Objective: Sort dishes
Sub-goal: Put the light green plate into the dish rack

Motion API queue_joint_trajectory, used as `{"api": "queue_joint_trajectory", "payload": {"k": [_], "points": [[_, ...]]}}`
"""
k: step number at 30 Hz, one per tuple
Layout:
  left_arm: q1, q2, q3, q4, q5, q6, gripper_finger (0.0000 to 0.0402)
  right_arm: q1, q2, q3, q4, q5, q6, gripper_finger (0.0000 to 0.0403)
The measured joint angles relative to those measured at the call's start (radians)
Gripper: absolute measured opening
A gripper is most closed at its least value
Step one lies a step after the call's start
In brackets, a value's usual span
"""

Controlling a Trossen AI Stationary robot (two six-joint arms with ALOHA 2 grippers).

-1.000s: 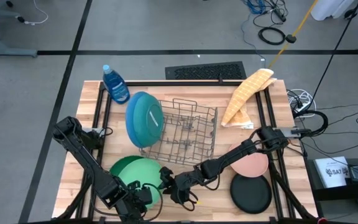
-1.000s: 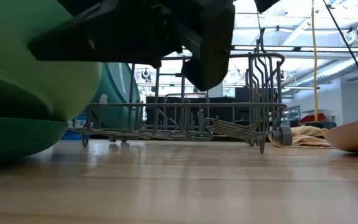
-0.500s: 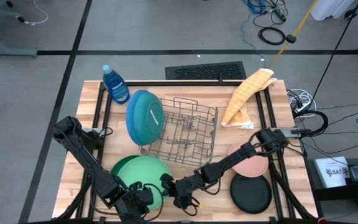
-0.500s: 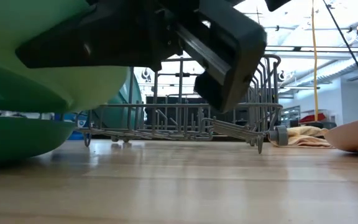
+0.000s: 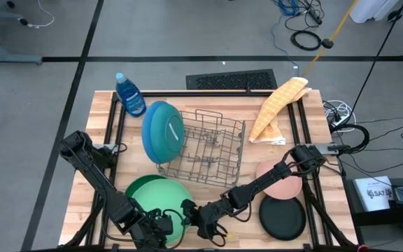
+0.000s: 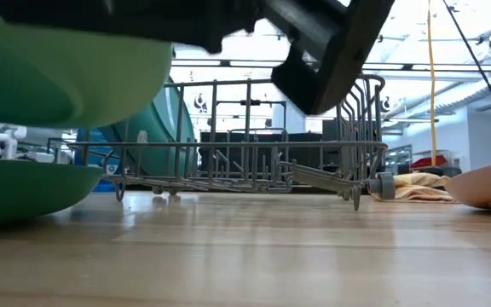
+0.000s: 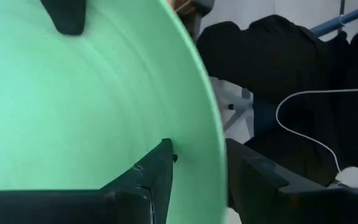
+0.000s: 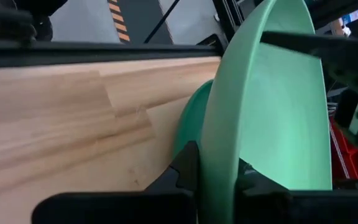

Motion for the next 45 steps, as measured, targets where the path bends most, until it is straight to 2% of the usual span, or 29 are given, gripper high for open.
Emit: {"api": "queue_joint_trajectory", "payload": {"k": [4,7,14,23,29,35,38,45], "points": [[0.0,0.0,0.0,0.002,0.017,-0.003,0.014,0.008,-0.005,0.0,-0.005,0.003,0.005,0.0015],[0.0,0.0,0.0,-0.005,0.021,-0.027,0.0122,0.012,-0.006,0.011,-0.02,0.004,0.006,0.0015],[-0.015,-0.001,0.002,-0.01,0.019,-0.019,0.0016,0.03,-0.006,0.042,-0.051,-0.007,0.024,0.0015],[-0.041,-0.006,0.002,0.04,0.015,0.008,0.0004,0.038,-0.006,0.093,-0.1,-0.013,0.038,0.0026],[-0.053,-0.005,0.058,0.03,0.042,0.079,0.0002,0.069,-0.006,0.113,-0.052,0.105,0.006,0.0089],[-0.064,-0.005,0.146,-0.082,0.051,0.103,0.0001,0.1,-0.009,0.116,0.044,0.226,-0.067,0.0172],[-0.073,-0.005,0.18,-0.138,0.045,0.103,0.0001,0.116,-0.01,0.116,0.113,0.323,-0.127,0.0203],[-0.085,-0.005,0.237,-0.243,0.005,0.106,0.0001,0.138,-0.01,0.116,0.247,0.518,-0.278,0.0231]]}}
